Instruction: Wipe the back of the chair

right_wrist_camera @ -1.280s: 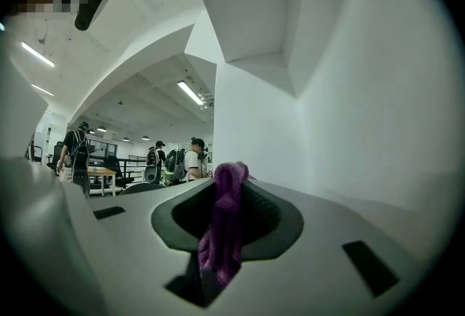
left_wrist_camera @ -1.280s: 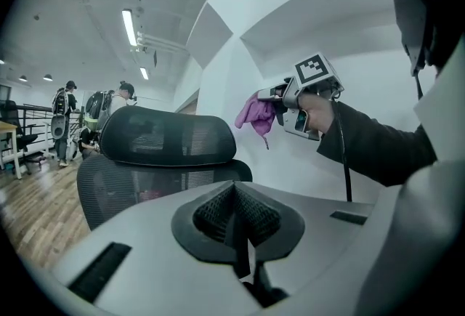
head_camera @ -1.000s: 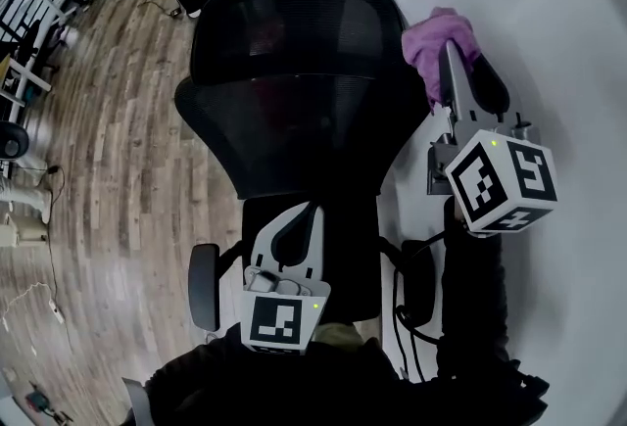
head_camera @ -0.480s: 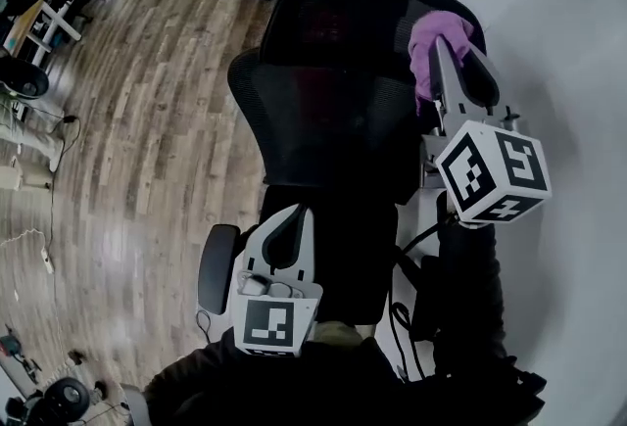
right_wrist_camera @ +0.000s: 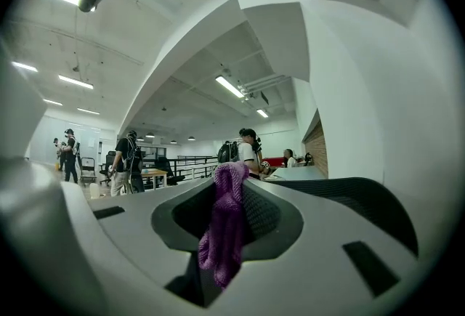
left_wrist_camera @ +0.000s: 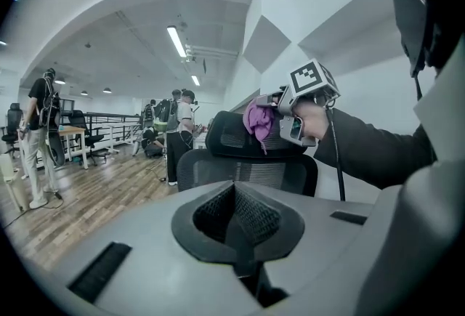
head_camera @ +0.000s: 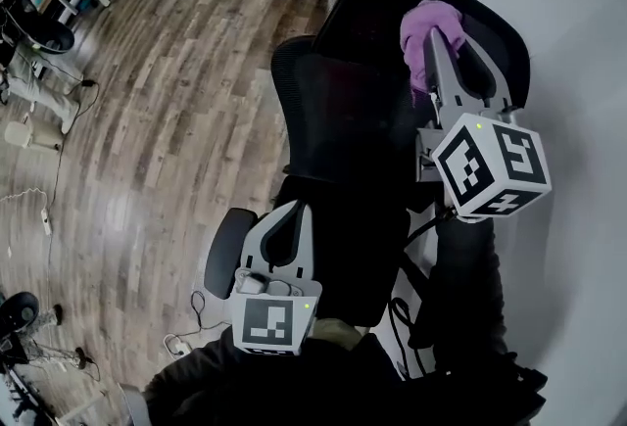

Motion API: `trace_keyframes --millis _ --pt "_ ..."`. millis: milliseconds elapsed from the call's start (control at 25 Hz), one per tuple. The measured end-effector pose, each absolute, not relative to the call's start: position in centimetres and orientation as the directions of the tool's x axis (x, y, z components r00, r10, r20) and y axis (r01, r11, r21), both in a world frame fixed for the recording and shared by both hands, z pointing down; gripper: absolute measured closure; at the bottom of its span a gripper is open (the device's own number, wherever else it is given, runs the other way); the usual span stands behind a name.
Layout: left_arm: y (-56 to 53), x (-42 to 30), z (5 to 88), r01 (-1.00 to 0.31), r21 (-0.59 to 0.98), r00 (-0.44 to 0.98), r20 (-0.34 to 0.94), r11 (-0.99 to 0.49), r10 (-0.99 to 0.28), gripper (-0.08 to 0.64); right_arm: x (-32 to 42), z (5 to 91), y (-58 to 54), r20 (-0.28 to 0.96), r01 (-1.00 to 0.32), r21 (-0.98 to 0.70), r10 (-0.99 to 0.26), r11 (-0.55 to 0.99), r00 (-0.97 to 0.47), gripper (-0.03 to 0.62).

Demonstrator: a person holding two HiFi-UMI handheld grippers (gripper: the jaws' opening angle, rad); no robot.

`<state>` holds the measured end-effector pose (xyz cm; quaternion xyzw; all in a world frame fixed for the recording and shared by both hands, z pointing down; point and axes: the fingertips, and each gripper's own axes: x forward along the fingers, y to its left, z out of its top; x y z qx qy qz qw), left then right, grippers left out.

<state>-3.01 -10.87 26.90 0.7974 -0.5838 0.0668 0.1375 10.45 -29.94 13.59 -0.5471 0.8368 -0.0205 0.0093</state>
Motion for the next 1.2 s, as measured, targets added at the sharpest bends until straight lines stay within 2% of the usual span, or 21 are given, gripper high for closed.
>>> trace_keyframes --millis 680,1000,1200 --pt "-7.3 -11.8 27.3 -0.988 0.124 0.121 0.267 -0.091 -0.956 0.554 -2.7 13.2 -28.1 -0.032 -0.807 -0.041 -0.808 0.589 -0.588 0.503" --pt "-5.5 -13.5 27.2 -0.996 0.072 0.075 0.273 -0.058 -0.959 0.554 -5.2 11.7 -25.8 -0.094 -0.766 -0.047 -0.766 0.641 -0.636 0.503" --pt "-4.3 -13.9 27.7 -0.996 0.078 0.063 0.282 -0.042 -0.957 0.554 -6.4 13.4 -25.2 -0.085 -0.746 -0.074 -0.749 0.662 -0.657 0.503"
